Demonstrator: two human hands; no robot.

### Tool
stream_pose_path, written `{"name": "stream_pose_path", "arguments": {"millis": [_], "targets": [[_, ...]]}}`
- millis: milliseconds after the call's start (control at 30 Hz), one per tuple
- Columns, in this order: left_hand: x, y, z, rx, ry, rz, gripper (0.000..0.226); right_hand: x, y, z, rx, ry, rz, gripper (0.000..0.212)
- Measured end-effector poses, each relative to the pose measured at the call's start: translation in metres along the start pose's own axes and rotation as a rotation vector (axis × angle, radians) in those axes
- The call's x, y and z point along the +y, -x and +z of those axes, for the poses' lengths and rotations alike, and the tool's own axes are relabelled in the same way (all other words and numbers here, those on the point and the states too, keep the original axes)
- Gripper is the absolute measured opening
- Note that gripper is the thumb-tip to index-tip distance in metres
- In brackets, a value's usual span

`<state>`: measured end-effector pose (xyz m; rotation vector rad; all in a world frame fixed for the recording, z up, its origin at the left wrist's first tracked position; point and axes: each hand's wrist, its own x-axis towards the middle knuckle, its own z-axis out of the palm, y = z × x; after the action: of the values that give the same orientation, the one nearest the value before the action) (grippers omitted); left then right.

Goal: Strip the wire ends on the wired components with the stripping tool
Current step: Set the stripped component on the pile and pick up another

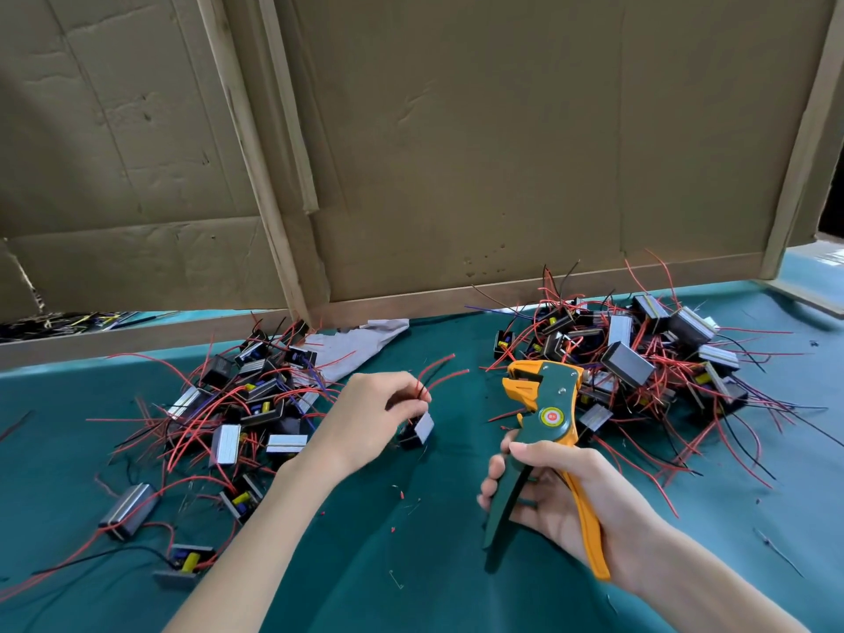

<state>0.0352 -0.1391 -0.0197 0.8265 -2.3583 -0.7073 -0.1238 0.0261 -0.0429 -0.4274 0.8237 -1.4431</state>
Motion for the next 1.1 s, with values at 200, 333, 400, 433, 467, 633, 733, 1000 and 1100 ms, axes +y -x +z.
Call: {"name": "stream_pose_path", "arguments": {"millis": [200, 333, 400, 433, 467, 633, 733, 1000, 1100], "targets": [[0.002, -0.001, 0.001, 0.081, 0.258, -0.04, 0.024, -0.001, 0.0, -0.001, 0.009, -0.011, -0.015, 0.024], [0.01, 0.0, 0.008, 0.033, 0.359, -0.037, 0.039, -0.001, 0.0, 0.001, 0.006, 0.051, -0.097, 0.03], [0.015, 0.001, 0.015, -0.003, 0.418, -0.021, 0.046, -0.001, 0.0, 0.001, -0.004, 0.077, -0.146, 0.033], [0.018, 0.002, 0.019, -0.03, 0.451, -0.006, 0.047, -0.002, 0.0, 0.0, -0.017, 0.094, -0.161, 0.036], [0.021, 0.002, 0.023, -0.056, 0.478, 0.012, 0.045, -0.003, 0.001, 0.0, -0.026, 0.116, -0.167, 0.038], [0.034, 0.006, 0.033, -0.088, 0.548, 0.026, 0.044, -0.004, 0.002, -0.001, -0.04, 0.174, -0.108, 0.038], [0.033, 0.005, 0.03, -0.056, 0.546, -0.019, 0.031, -0.003, 0.001, 0.0, -0.02, 0.176, -0.087, 0.04], [0.031, 0.005, 0.032, 0.025, 0.787, -0.229, 0.018, -0.005, -0.001, 0.0, 0.021, 0.104, -0.163, 0.039], [0.032, 0.004, 0.034, 0.038, 0.852, -0.285, 0.02, -0.005, -0.001, 0.0, 0.025, 0.106, -0.181, 0.042]]}}
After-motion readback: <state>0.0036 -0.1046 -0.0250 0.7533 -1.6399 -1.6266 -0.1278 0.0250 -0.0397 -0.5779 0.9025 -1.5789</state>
